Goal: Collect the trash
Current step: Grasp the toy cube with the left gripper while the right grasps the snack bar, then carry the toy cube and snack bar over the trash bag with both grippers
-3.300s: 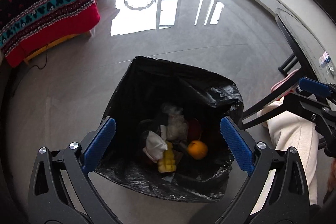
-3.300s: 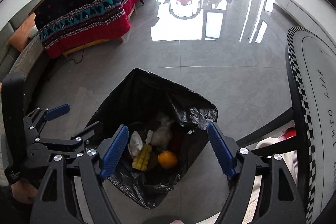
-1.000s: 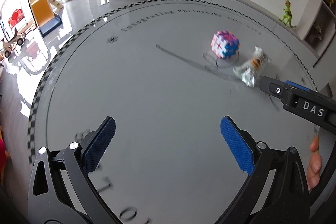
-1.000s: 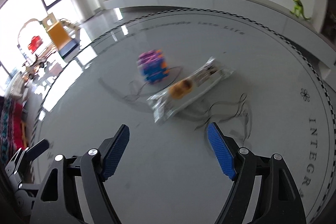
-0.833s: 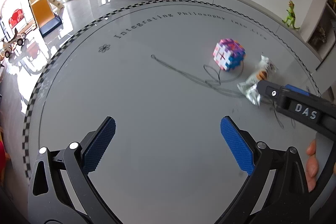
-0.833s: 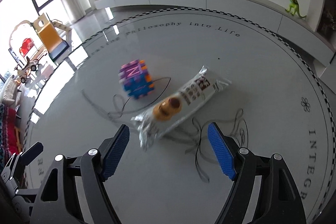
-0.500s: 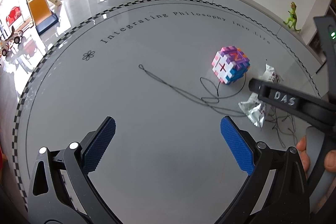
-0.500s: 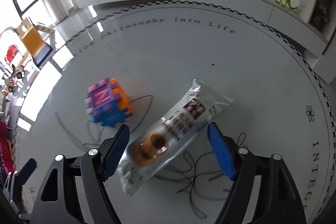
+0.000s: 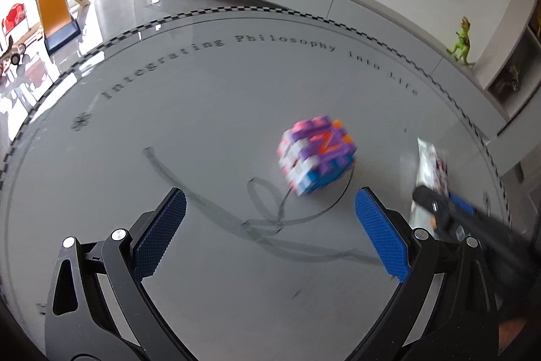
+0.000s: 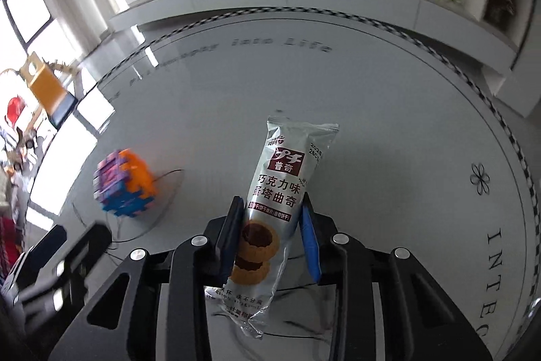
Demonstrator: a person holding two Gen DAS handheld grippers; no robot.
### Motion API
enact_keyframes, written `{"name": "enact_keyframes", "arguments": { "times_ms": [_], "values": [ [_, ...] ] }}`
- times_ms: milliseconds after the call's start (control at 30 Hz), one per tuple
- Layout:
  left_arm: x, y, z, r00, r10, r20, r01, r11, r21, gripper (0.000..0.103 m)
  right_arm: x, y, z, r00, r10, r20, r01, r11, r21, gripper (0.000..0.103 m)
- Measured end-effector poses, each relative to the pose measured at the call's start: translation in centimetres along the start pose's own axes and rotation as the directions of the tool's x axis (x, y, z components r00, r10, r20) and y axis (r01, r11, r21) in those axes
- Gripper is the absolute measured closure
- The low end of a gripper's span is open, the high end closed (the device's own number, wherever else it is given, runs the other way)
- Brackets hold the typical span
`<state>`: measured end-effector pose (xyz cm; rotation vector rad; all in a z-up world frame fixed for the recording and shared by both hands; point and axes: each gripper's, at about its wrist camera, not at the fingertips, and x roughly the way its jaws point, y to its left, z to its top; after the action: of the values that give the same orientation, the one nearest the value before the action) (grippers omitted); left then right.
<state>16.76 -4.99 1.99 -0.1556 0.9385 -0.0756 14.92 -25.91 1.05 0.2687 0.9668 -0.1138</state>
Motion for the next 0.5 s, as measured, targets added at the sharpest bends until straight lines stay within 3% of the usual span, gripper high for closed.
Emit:
{"name": "enact_keyframes", "arguments": {
  "times_ms": [267, 333, 367, 433, 500],
  "values": [
    [3.0, -1.6, 1.4, 0.997, 0.062, 0.051, -0.062, 0.998, 0.007, 0.008, -0.1, -0.9, -0.1, 1.000, -0.002, 0.016, 0.003, 1.000, -0.011, 0.068],
    [3.6, -1.5, 1.7, 0.999, 0.043, 0.032, -0.043, 0.999, -0.002, 0.018, -0.1, -1.0, -0.1, 1.000, -0.006, 0.023, 0.007, 1.000, -0.021, 0.067],
    [3.6, -1.5, 1.9, 0.998, 0.044, 0.038, -0.045, 0.999, 0.008, 0.033, -0.1, -1.0, -0.1, 1.000, -0.007, 0.026, 0.008, 1.000, -0.023, 0.067],
    [3.5, -1.6, 2.0, 0.998, 0.048, 0.033, -0.049, 0.998, 0.037, 0.050, -0.2, -0.9, -0.3, 1.000, -0.008, 0.027, 0.009, 1.000, -0.023, 0.067],
    [3.2, -1.2, 1.8, 0.999, 0.019, 0.027, -0.020, 0.999, 0.041, 0.050, -0.3, -0.8, -0.4, 1.000, -0.007, 0.025, 0.008, 1.000, -0.022, 0.067]
  ]
}}
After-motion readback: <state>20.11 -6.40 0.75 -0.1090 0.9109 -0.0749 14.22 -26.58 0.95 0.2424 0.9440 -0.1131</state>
